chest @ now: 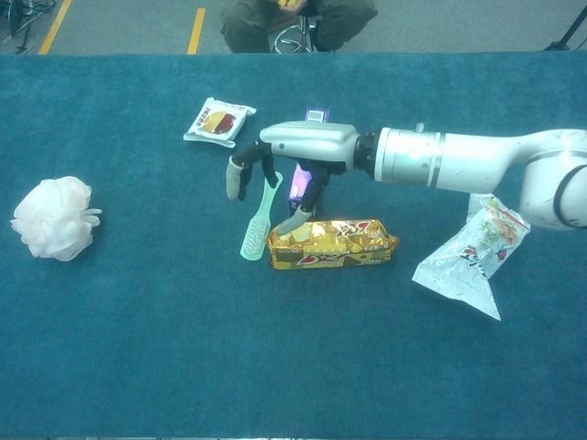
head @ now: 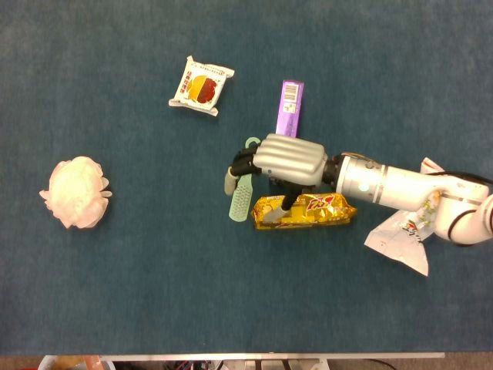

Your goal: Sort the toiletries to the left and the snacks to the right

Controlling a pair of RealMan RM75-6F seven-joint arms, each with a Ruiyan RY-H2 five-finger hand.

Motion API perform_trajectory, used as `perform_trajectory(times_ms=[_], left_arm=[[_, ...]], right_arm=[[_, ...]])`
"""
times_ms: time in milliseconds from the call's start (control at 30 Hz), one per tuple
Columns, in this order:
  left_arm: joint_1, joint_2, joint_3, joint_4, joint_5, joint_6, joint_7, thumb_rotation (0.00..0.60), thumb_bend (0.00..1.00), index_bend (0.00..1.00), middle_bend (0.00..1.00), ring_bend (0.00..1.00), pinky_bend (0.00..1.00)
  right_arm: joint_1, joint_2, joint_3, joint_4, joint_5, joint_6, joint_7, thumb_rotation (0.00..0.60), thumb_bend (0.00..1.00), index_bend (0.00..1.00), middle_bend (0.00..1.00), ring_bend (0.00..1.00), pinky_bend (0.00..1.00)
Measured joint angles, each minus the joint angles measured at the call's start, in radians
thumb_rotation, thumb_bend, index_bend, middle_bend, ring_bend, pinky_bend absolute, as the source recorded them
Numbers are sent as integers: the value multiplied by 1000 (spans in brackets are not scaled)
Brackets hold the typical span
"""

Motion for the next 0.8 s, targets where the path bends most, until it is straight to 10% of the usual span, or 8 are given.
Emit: perform_trajectory(times_ms=[800], left_arm=[[11,-26,-2,0,1,-23,19,600,141,421,343,313,457]], right_arm=[[37,89,-36,-190,142,-258,-415,600,0,391,392,292,466]])
